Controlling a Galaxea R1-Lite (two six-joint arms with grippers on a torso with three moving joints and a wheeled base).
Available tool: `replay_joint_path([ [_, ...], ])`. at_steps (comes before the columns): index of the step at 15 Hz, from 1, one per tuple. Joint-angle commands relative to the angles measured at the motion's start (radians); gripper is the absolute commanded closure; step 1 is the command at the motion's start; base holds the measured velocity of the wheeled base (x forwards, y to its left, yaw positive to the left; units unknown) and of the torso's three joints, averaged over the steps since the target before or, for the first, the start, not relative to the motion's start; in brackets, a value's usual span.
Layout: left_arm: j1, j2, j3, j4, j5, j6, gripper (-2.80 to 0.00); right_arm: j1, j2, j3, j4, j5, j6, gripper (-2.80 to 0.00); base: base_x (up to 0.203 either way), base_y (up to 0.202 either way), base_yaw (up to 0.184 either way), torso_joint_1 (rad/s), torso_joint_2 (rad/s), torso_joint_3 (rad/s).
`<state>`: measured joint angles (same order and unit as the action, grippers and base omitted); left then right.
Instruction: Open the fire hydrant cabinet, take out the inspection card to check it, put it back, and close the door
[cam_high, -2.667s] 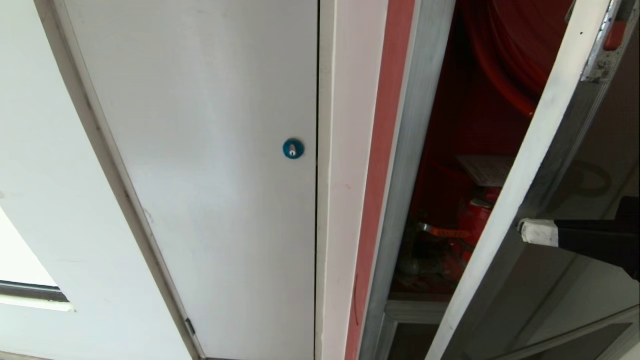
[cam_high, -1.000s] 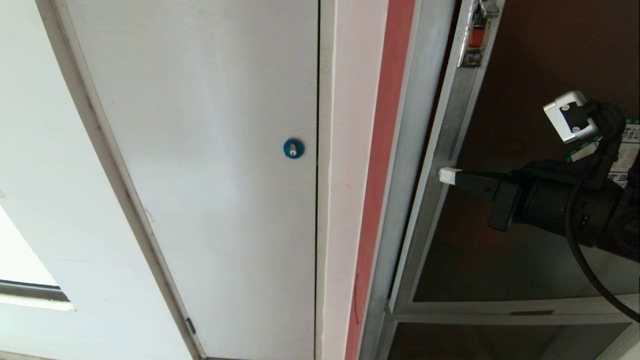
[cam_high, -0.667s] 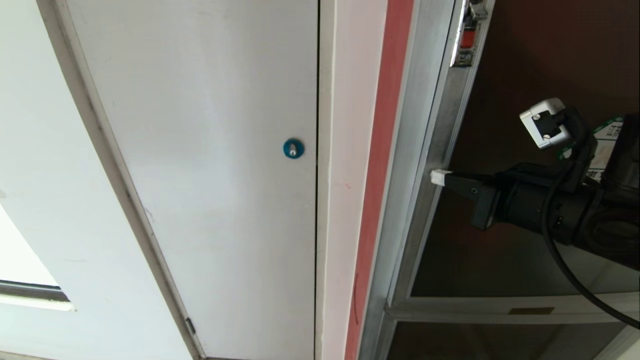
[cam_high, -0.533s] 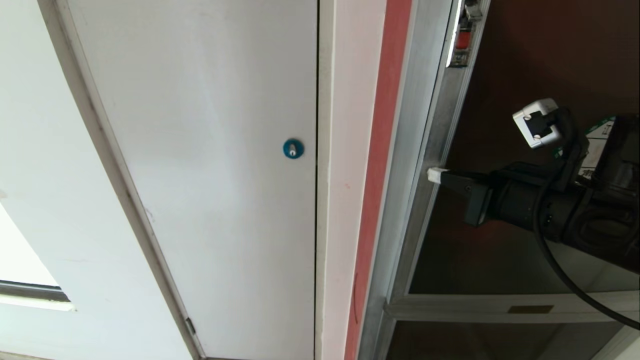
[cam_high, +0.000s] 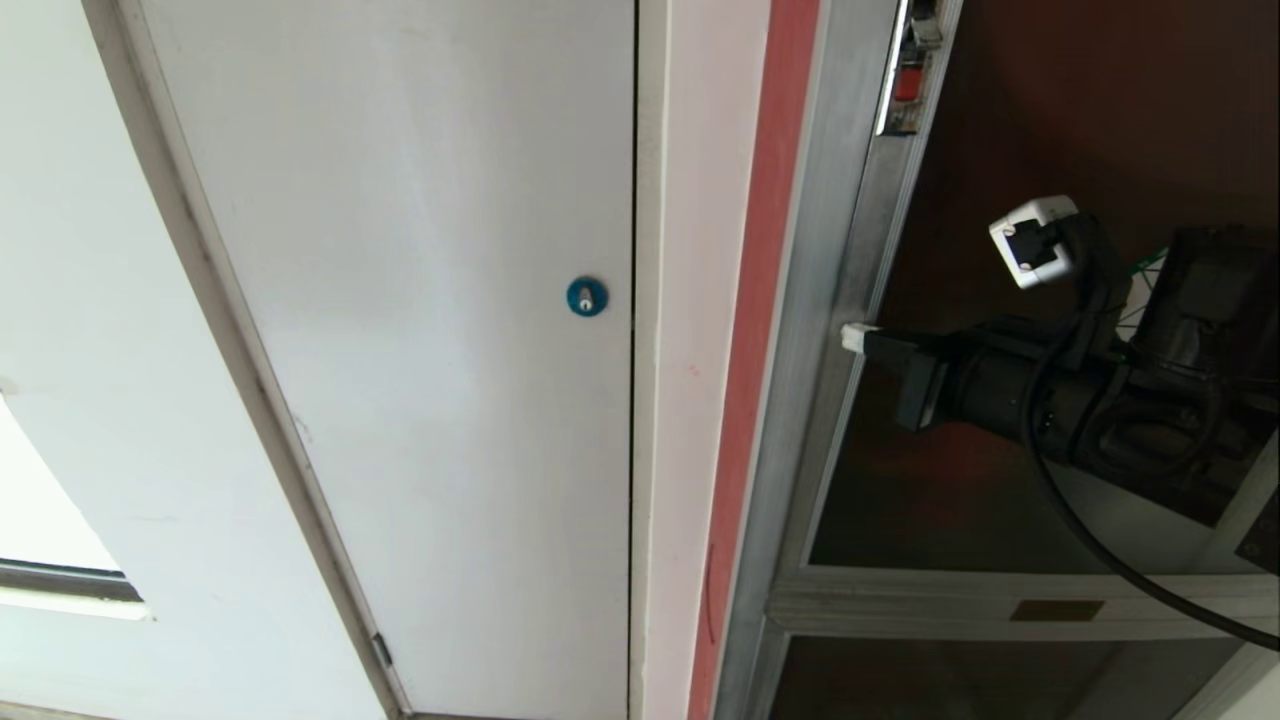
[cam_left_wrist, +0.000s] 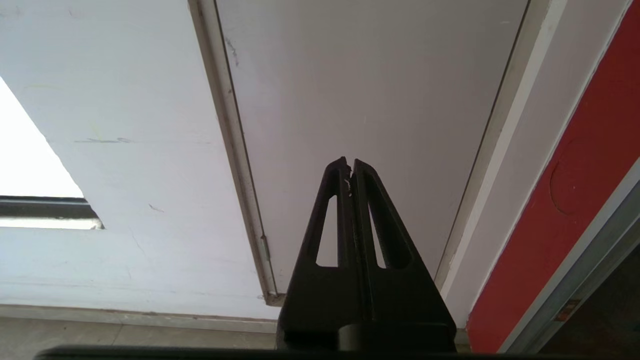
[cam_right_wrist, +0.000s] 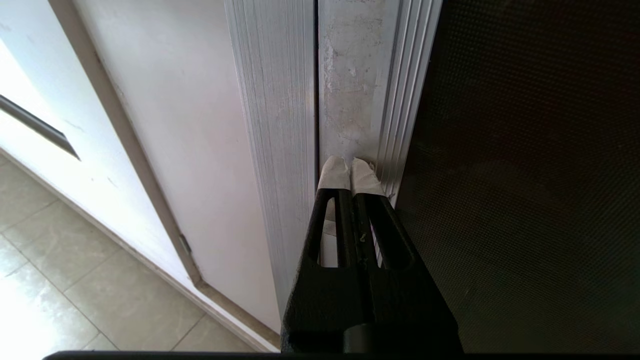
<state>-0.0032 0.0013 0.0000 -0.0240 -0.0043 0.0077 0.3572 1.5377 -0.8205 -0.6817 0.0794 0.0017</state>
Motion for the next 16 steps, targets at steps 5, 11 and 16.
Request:
replay_joint_path([
  [5,0.000,0.000,0.012,-0.001,0.000,0.000,0.00,0.001,-0.029,0.008,-0.006,-0.008,0.001,0.00,0.000,0.000,0.000,0.000,0.00,0.000],
  [11,0.000,0.000,0.012,-0.001,0.000,0.000,0.00,0.069,-0.164,0.082,-0.006,0.000,0.037,0.00,0.000,0.000,0.000,0.000,0.00,0.000],
  [16,0.000,0.000,0.012,-0.001,0.000,0.000,0.00,0.094,-0.249,0.080,-0.002,0.002,0.060,0.00,0.000,0.000,0.000,0.000,0.00,0.000],
])
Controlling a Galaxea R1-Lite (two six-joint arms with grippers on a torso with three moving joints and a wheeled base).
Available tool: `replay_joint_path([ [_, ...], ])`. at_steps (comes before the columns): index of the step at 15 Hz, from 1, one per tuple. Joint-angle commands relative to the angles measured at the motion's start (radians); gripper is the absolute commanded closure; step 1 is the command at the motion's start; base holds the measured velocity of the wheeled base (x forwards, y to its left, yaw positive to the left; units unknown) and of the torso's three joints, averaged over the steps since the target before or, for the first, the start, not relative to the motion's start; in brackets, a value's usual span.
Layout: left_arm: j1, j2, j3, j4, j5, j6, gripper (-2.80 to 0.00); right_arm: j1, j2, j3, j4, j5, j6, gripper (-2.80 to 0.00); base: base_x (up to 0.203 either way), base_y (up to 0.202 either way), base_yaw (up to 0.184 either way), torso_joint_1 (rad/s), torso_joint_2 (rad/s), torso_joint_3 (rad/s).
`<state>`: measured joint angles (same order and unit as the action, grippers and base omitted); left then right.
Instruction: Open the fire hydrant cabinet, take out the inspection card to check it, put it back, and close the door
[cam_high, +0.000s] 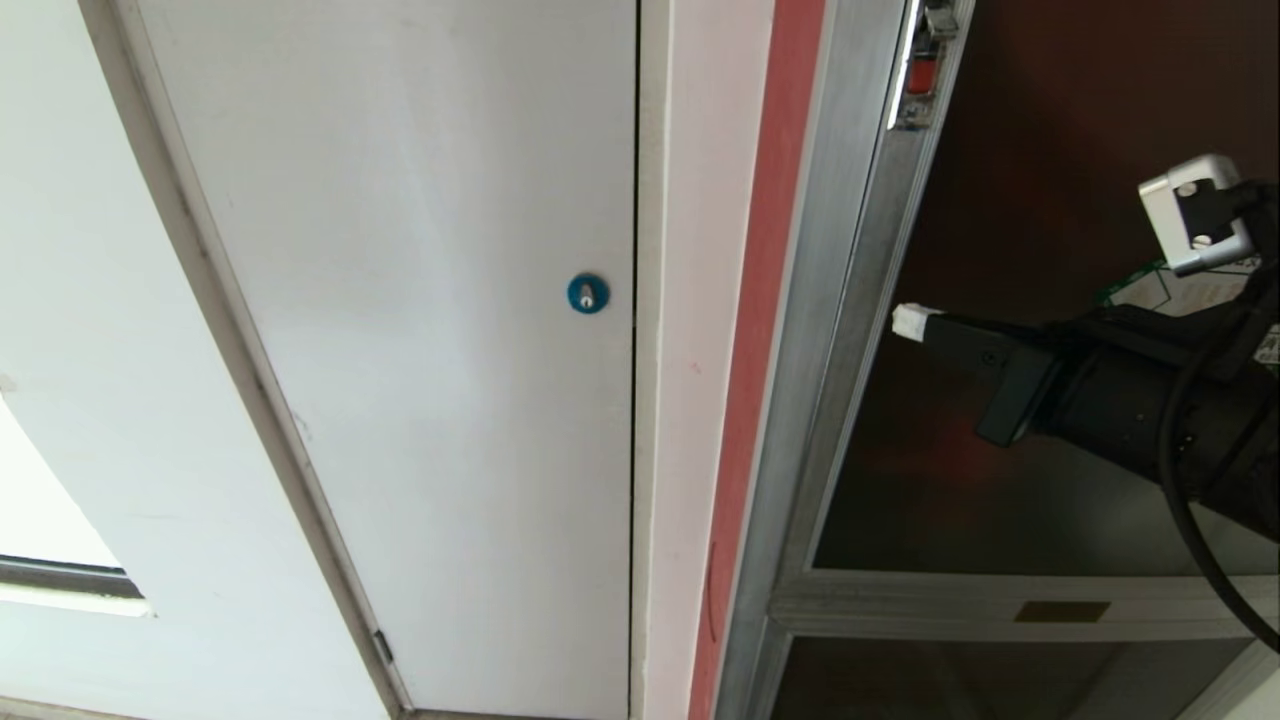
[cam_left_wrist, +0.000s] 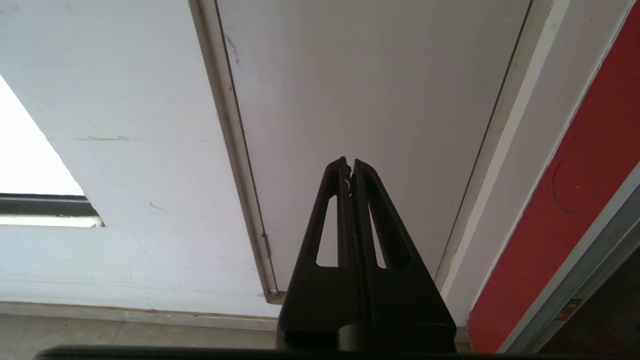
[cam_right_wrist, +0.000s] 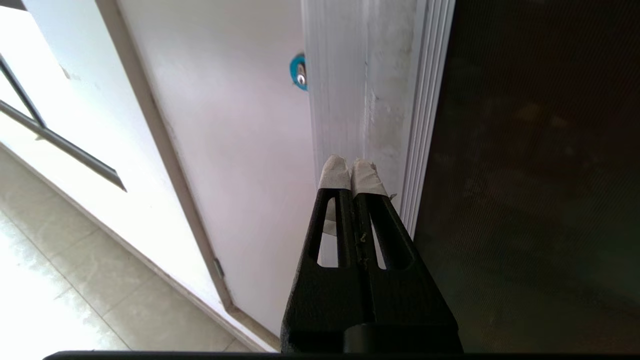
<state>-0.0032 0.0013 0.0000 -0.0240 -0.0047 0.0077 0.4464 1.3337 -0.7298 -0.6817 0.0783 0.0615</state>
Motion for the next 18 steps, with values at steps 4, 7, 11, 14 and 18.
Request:
replay_joint_path([
  [4,0.000,0.000,0.012,-0.001,0.000,0.000,0.00,0.006,-0.053,-0.134,0.048,-0.002,0.003,0.00,0.000,0.000,0.000,0.000,0.00,0.000],
  [7,0.000,0.000,0.012,-0.001,0.000,0.000,0.00,0.019,-0.057,-0.253,0.154,0.000,0.020,0.00,0.000,0.000,0.000,0.000,0.00,0.000],
  [11,0.000,0.000,0.012,-0.001,0.000,0.000,0.00,0.021,-0.059,-0.422,0.317,0.017,0.033,0.00,0.000,0.000,0.000,0.000,0.00,0.000],
  [14,0.000,0.000,0.012,-0.001,0.000,0.000,0.00,0.021,-0.043,-0.521,0.394,0.028,0.035,0.00,0.000,0.000,0.000,0.000,0.00,0.000],
  [18,0.000,0.000,0.012,-0.001,0.000,0.000,0.00,0.021,-0.001,-0.617,0.448,0.027,0.035,0.00,0.000,0.000,0.000,0.000,0.00,0.000],
])
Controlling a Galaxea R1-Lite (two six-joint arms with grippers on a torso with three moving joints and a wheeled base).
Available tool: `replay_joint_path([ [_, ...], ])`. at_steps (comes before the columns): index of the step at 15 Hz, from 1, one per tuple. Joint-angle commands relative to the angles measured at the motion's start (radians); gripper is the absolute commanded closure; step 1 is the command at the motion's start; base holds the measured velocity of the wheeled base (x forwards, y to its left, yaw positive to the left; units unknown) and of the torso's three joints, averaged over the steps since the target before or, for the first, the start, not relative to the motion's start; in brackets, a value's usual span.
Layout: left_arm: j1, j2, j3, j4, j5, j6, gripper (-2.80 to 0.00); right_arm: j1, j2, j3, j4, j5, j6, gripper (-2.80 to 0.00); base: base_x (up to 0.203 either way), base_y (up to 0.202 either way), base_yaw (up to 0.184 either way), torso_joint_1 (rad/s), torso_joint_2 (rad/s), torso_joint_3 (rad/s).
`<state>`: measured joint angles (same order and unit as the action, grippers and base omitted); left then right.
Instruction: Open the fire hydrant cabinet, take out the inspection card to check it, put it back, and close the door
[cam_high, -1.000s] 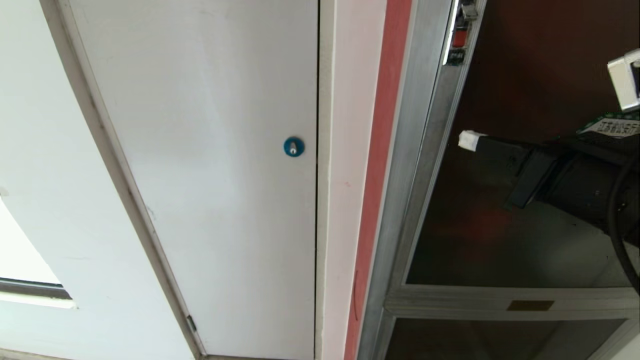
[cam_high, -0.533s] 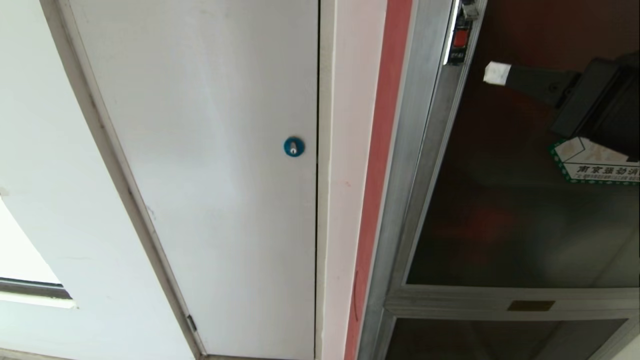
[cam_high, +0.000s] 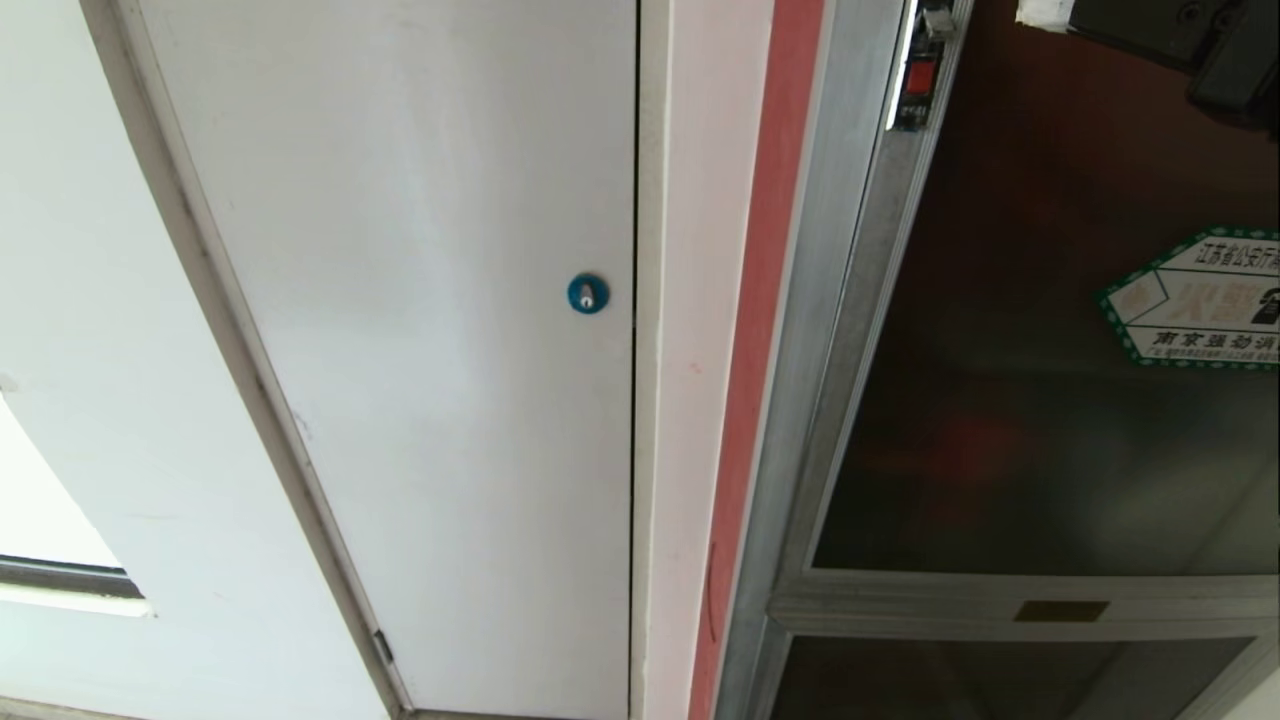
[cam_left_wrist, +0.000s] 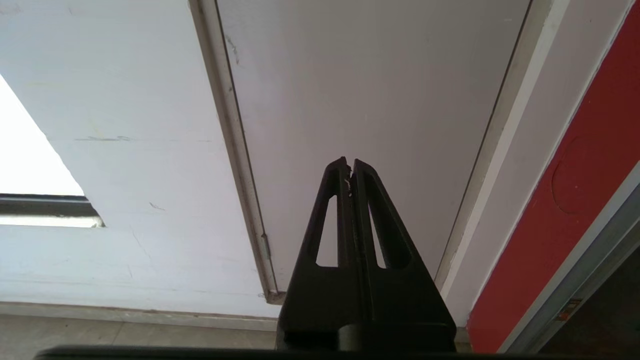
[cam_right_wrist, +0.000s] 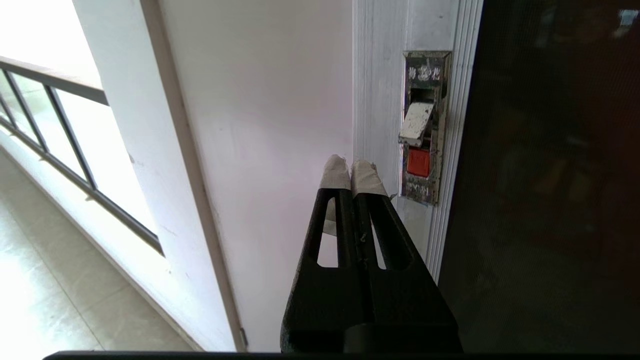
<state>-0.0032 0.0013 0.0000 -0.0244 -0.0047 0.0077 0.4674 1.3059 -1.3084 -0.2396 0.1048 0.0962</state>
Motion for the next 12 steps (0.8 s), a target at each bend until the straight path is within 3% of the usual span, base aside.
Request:
replay_joint_path([
  [1,0.000,0.000,0.012,0.000,0.000,0.000,0.00,0.000,0.042,-0.058,0.013,-0.001,0.000,0.00,0.000,0.000,0.000,0.000,0.00,0.000],
  [12,0.000,0.000,0.012,0.000,0.000,0.000,0.00,-0.045,0.136,-0.144,0.014,-0.008,-0.001,0.00,0.000,0.000,0.000,0.000,0.00,0.000],
])
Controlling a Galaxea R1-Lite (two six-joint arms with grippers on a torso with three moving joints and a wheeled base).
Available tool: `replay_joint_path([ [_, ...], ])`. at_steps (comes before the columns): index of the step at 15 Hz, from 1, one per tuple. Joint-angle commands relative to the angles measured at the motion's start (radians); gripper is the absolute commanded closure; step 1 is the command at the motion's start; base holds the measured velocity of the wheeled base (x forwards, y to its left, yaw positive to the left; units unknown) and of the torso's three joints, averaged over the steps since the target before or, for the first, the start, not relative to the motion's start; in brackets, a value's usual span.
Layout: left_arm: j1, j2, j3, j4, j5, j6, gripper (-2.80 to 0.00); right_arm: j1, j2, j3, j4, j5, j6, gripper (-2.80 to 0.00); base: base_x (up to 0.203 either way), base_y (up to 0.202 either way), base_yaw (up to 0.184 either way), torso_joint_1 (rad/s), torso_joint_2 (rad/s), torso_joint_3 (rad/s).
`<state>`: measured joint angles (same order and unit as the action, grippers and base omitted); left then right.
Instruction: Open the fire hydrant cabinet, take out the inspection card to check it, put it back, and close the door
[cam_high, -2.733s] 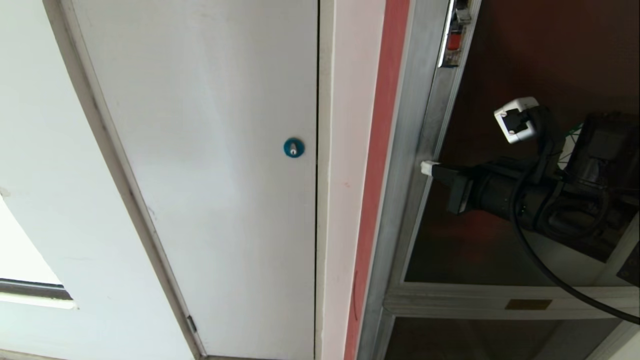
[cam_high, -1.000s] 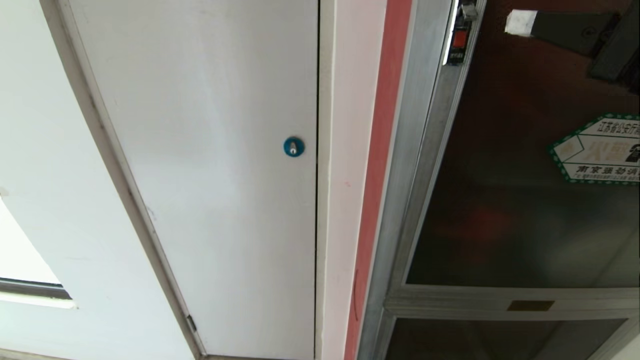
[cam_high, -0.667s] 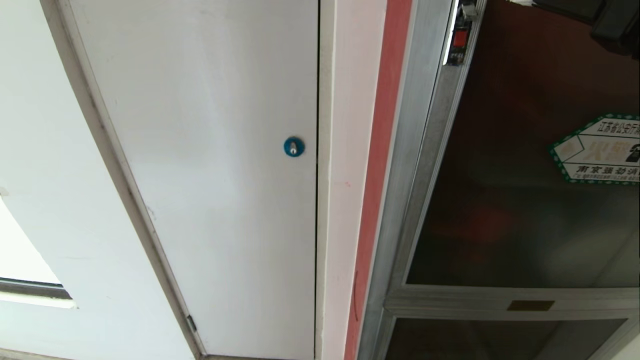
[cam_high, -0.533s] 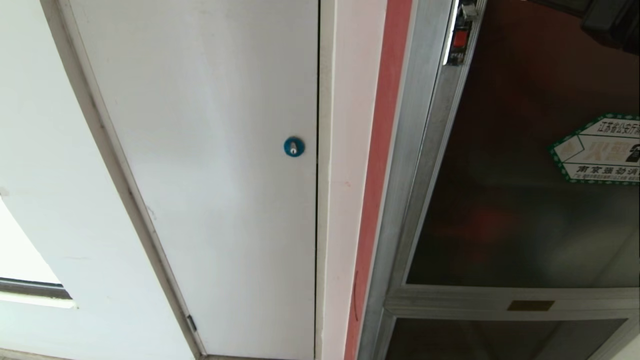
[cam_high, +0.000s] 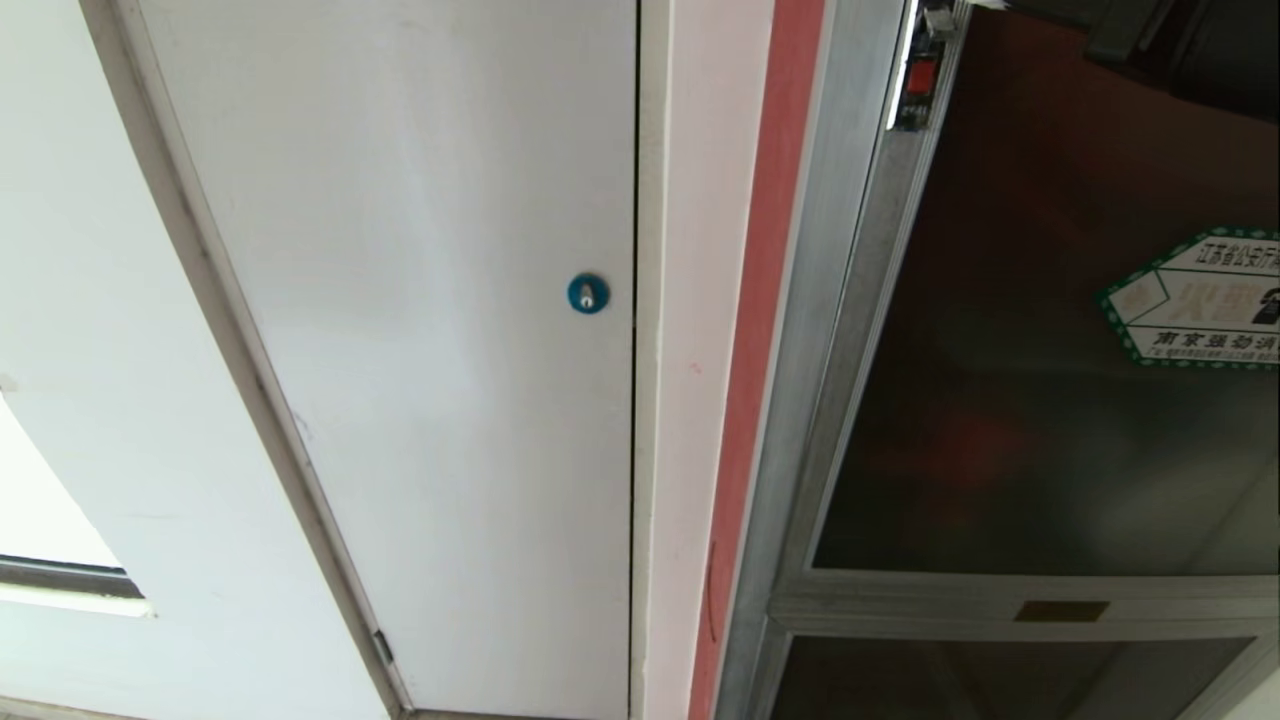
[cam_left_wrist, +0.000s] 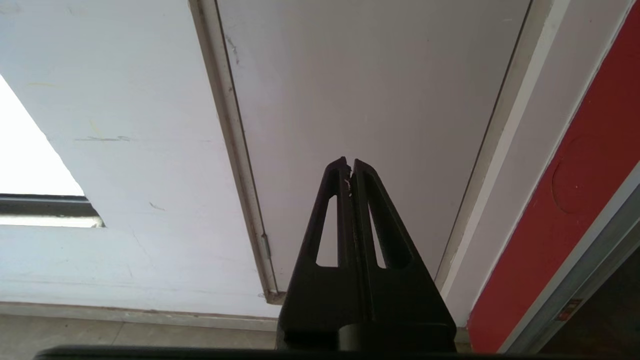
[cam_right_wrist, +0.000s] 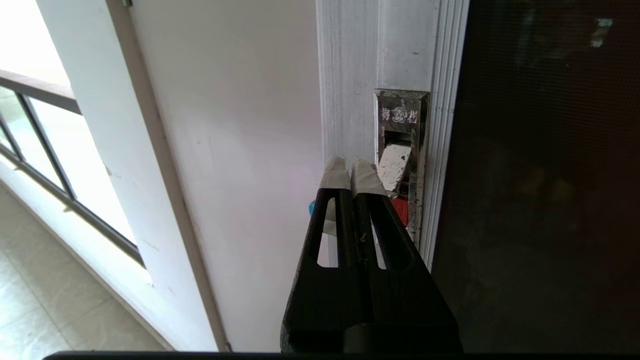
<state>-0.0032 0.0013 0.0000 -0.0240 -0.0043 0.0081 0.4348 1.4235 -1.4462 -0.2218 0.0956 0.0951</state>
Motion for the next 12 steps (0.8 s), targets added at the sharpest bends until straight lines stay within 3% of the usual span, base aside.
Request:
replay_joint_path([
  [1,0.000,0.000,0.012,-0.001,0.000,0.000,0.00,-0.020,0.021,-0.011,-0.004,0.001,0.001,0.00,0.000,0.000,0.000,0.000,0.00,0.000],
  [12,0.000,0.000,0.012,-0.001,0.000,0.000,0.00,-0.040,0.075,-0.031,-0.004,0.004,-0.002,0.00,0.000,0.000,0.000,0.000,0.00,0.000],
])
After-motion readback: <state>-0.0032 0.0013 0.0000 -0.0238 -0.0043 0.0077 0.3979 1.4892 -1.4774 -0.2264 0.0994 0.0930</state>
